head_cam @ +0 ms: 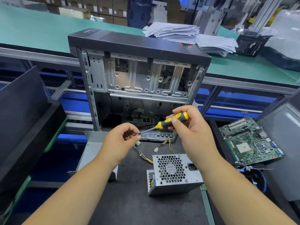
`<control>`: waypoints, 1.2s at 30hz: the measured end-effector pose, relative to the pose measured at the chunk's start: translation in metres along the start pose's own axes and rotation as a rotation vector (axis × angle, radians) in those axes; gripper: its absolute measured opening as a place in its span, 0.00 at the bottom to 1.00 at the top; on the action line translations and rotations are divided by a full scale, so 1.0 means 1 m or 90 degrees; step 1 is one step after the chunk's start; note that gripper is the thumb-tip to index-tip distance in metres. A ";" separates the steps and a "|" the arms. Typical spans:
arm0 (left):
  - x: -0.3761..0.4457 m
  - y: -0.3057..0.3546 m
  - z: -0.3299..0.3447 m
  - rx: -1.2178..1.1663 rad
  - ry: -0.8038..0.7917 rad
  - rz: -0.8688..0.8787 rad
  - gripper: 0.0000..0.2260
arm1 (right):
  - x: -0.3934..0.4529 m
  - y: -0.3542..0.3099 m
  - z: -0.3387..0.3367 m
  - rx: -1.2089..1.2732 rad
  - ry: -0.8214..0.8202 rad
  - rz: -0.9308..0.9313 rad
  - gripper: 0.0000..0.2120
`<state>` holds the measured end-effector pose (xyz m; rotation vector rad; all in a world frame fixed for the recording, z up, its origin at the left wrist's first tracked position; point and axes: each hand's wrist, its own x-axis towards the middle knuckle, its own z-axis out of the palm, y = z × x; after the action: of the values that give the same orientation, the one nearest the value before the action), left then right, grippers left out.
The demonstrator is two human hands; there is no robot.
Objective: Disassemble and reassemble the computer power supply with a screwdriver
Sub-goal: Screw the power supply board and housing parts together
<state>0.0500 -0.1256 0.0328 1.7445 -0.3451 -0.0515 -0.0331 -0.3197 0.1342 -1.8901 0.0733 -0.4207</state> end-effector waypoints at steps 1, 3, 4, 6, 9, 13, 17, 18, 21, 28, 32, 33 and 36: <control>0.000 0.001 0.000 0.002 -0.001 -0.001 0.11 | 0.000 0.000 0.000 -0.003 0.000 0.001 0.09; 0.000 0.002 0.001 0.004 -0.005 -0.005 0.12 | -0.001 0.000 -0.001 -0.004 0.001 0.004 0.09; 0.000 0.003 0.001 0.005 -0.008 -0.008 0.12 | -0.001 0.000 -0.001 -0.006 0.000 0.005 0.09; -0.001 0.006 0.002 0.006 -0.015 -0.017 0.13 | -0.002 0.001 -0.002 -0.014 -0.001 0.006 0.09; -0.003 0.011 0.003 0.014 -0.025 -0.027 0.13 | -0.004 0.000 -0.003 -0.027 -0.003 0.007 0.09; -0.007 0.018 0.005 0.068 -0.015 -0.013 0.12 | -0.008 -0.002 -0.005 -0.069 -0.022 -0.003 0.10; -0.013 0.024 0.005 0.139 0.003 0.044 0.13 | -0.009 -0.002 -0.009 -0.081 -0.026 -0.004 0.08; -0.015 0.026 0.006 0.154 0.003 0.057 0.13 | -0.010 -0.002 -0.010 -0.077 -0.019 -0.009 0.07; -0.022 0.031 0.011 0.184 0.020 0.079 0.14 | -0.013 -0.003 -0.015 -0.040 0.009 -0.028 0.07; -0.050 0.053 0.033 0.202 0.016 0.100 0.11 | -0.029 -0.004 -0.036 -0.050 -0.022 -0.063 0.15; -0.071 0.068 0.049 0.226 0.013 0.110 0.10 | -0.037 -0.006 -0.053 -0.038 -0.028 -0.076 0.17; -0.077 0.071 0.054 0.226 0.020 0.103 0.10 | -0.039 -0.007 -0.057 -0.034 -0.034 -0.078 0.17; -0.096 0.080 0.065 0.230 0.034 0.084 0.12 | -0.047 -0.009 -0.068 -0.025 -0.059 -0.088 0.17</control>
<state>-0.0723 -0.1758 0.0817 2.0699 -0.4501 0.1611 -0.1005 -0.3659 0.1503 -1.9577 -0.1129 -0.4274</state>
